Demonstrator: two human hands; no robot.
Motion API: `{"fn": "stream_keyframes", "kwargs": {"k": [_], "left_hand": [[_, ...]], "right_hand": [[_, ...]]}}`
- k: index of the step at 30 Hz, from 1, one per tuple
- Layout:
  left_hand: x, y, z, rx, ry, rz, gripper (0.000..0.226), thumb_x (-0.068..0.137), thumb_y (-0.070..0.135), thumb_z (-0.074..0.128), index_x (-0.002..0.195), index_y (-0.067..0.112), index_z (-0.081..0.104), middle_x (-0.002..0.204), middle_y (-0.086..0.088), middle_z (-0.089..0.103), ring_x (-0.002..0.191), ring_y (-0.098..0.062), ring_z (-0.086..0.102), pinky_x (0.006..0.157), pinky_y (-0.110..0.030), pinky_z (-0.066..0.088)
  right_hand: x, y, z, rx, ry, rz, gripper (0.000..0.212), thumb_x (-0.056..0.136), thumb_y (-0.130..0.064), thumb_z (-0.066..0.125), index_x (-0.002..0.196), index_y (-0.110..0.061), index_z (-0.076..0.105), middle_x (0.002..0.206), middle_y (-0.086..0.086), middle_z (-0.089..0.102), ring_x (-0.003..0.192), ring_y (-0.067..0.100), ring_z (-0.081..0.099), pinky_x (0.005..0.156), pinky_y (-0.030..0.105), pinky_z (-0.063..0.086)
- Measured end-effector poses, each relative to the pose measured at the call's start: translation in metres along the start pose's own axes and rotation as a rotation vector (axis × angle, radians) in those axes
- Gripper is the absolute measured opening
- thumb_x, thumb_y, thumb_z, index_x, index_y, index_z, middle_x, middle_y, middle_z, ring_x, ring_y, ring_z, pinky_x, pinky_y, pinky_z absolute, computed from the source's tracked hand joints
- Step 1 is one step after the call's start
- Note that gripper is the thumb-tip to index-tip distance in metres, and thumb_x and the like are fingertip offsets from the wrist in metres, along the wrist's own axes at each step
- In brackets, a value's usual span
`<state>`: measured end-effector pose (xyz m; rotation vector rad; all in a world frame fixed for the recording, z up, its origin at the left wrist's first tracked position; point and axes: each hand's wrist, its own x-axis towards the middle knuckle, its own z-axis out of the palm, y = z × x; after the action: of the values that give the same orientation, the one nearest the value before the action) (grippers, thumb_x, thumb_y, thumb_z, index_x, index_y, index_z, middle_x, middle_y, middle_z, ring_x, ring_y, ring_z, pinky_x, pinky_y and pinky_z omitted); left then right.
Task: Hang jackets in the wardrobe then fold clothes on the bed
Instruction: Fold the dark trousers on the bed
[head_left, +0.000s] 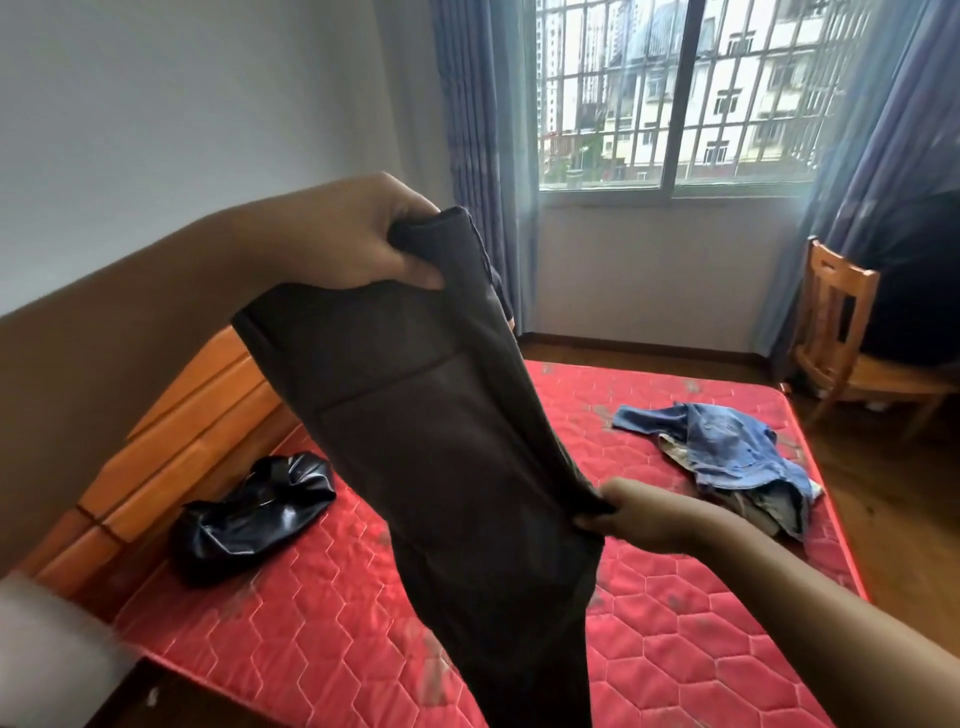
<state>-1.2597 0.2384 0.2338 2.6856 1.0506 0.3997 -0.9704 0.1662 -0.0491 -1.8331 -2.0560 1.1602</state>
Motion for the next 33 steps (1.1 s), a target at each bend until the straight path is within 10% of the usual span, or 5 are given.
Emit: {"fn": "stream_keyframes", "kwargs": {"k": [5,13,20,25,33], "left_hand": [[0.003,0.007,0.026,0.051,-0.052,0.026,0.019,0.085,0.023,0.080,0.102,0.017,0.074,0.090,0.004,0.075,0.083,-0.007,0.069,0.074,-0.025,0.052],[-0.004,0.006,0.051,0.010,-0.038,0.007,0.043,0.074,0.035,0.087,0.104,0.025,0.057,0.089,0.014,0.066,0.080,0.002,0.063,0.059,-0.013,0.043],[-0.054,-0.075,0.050,-0.234,-0.061,-0.075,0.017,0.084,0.015,0.081,0.095,0.023,0.071,0.088,0.011,0.074,0.084,-0.004,0.070,0.071,-0.021,0.051],[-0.082,-0.093,0.082,-0.757,0.208,-0.079,0.036,0.083,0.007,0.078,0.112,0.027,0.071,0.104,0.001,0.075,0.099,-0.014,0.072,0.082,-0.023,0.056],[-0.121,-0.061,0.050,-1.159,0.358,0.197,0.028,0.083,0.015,0.064,0.097,0.036,0.073,0.100,-0.001,0.076,0.097,-0.022,0.073,0.082,-0.043,0.060]], "right_hand": [[-0.024,-0.066,-0.036,0.295,0.169,-0.251,0.045,0.085,-0.023,0.082,0.127,-0.018,0.063,0.125,-0.004,0.067,0.117,0.010,0.062,0.107,0.033,0.047],[-0.035,-0.155,-0.067,0.450,0.450,-0.558,0.058,0.072,-0.027,0.075,0.110,0.014,0.059,0.106,0.041,0.059,0.089,0.025,0.058,0.088,0.067,0.049],[-0.046,-0.153,-0.057,0.595,0.666,-0.417,0.029,0.089,0.011,0.061,0.109,-0.007,0.072,0.100,0.009,0.078,0.089,0.017,0.072,0.075,0.033,0.060],[-0.058,-0.168,-0.028,0.628,0.820,-0.327,0.030,0.090,0.010,0.060,0.110,-0.010,0.071,0.103,0.014,0.076,0.098,0.035,0.072,0.090,0.055,0.059],[-0.125,-0.225,-0.002,0.779,1.025,-0.500,0.041,0.076,0.009,0.064,0.103,-0.019,0.077,0.104,0.006,0.078,0.100,0.027,0.074,0.084,0.037,0.059]]}}
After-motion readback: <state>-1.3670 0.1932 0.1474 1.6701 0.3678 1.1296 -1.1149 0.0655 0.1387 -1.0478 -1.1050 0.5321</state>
